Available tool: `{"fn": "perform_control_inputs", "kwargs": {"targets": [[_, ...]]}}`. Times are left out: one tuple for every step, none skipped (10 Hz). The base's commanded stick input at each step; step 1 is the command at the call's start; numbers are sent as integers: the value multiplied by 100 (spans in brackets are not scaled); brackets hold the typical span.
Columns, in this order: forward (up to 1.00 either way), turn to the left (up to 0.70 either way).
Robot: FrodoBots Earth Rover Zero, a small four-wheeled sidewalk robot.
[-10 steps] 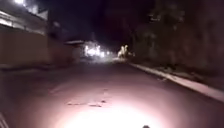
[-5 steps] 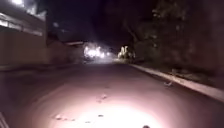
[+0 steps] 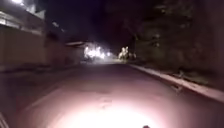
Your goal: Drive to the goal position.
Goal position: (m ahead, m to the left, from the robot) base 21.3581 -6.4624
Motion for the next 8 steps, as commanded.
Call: {"fn": "perform_control_inputs", "kwargs": {"targets": [[70, 0], [70, 0], [70, 0], [70, 0], [70, 0], [70, 0], [70, 0], [70, 0]]}}
